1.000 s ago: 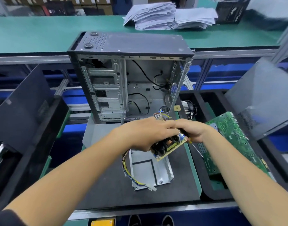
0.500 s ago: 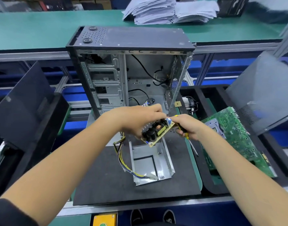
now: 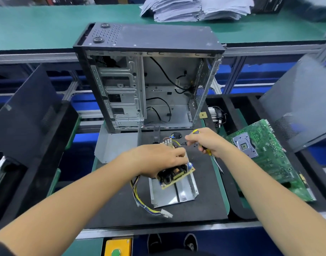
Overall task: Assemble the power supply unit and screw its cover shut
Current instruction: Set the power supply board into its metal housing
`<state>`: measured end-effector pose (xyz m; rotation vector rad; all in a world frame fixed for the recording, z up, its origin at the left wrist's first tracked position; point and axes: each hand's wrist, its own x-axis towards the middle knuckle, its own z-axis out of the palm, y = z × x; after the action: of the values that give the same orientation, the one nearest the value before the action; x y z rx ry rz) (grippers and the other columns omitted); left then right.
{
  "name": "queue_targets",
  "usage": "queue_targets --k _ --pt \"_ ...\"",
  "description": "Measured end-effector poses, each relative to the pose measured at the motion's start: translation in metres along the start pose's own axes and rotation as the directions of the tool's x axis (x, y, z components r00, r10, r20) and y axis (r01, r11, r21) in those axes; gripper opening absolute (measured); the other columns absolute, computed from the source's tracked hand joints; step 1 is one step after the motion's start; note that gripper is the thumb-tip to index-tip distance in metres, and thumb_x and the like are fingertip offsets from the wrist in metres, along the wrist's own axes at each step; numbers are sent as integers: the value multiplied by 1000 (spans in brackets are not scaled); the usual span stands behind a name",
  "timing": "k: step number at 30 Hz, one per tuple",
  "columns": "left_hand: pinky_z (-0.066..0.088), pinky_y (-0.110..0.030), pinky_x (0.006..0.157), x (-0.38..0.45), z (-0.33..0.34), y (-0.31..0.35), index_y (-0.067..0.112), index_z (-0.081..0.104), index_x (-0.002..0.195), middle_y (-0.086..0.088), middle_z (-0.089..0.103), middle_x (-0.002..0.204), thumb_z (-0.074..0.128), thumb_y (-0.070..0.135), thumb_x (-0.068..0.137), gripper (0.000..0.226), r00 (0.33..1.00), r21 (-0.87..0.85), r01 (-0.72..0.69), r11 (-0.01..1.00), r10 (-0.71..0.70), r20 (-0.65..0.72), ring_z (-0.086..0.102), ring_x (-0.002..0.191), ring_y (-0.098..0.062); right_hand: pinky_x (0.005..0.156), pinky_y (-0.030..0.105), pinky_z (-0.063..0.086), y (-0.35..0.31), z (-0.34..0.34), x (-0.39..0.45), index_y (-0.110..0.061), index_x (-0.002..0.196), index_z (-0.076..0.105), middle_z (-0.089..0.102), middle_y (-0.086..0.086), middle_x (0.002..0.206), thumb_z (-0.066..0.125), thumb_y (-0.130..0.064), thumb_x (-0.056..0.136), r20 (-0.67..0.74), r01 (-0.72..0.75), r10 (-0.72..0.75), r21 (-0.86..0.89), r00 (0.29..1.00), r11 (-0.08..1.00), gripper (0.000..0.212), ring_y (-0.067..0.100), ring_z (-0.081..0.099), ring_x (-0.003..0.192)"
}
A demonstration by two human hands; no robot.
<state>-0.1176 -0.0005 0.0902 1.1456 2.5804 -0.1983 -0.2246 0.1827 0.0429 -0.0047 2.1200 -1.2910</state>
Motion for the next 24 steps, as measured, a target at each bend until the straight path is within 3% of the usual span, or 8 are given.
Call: queue_targets --k 7,10,12,16,20,24 --pt "44 -39 75 -15 9 -17 20 34 136 -1 36 129 65 -2 71 75 989 -40 146 988 -146 1 51 93 -26 36 15 32 14 13 4 -12 80 56 59 -6 54 72 -28 83 52 -24 32 -162 998 987 23 8 43 36" --pt "45 -37 77 -18 9 -23 20 34 137 0 36 130 68 3 71 76 987 -62 160 985 -160 3 51 97 -25 38 17 34 16 17 0 -11 71 55 61 -3 58 75 -36 80 147 -48 103 -341 984 939 33 11 43 39" --pt "42 -33 74 -18 10 -24 21 35 137 1 36 130 68 5 73 74 986 -65 164 984 -165 -12 51 98 -24 39 19 36 19 20 -1 -9 71 59 63 2 62 76 -29 80 164 -60 136 -403 977 913 28 14 45 42" --pt "38 -33 70 -14 12 -19 21 37 134 0 37 128 64 1 72 71 991 -51 127 991 -130 -40 51 96 -26 42 20 35 23 23 1 -8 70 57 60 8 61 66 -12 77 116 -66 123 -408 986 911 12 16 46 37" --pt "33 -35 66 -2 16 -1 17 39 129 -3 39 123 63 -2 70 66 1000 31 29 999 -29 -8 51 91 -27 40 18 30 26 22 4 -12 63 51 54 6 51 66 -9 75 78 -77 113 -365 991 928 19 18 45 36" --pt "31 -36 64 4 21 13 13 41 123 -4 40 116 64 -2 73 57 997 144 -64 988 57 51 50 84 -26 39 16 28 27 14 4 -10 61 52 58 4 51 72 -18 81 116 -105 152 -337 982 936 29 14 42 34"
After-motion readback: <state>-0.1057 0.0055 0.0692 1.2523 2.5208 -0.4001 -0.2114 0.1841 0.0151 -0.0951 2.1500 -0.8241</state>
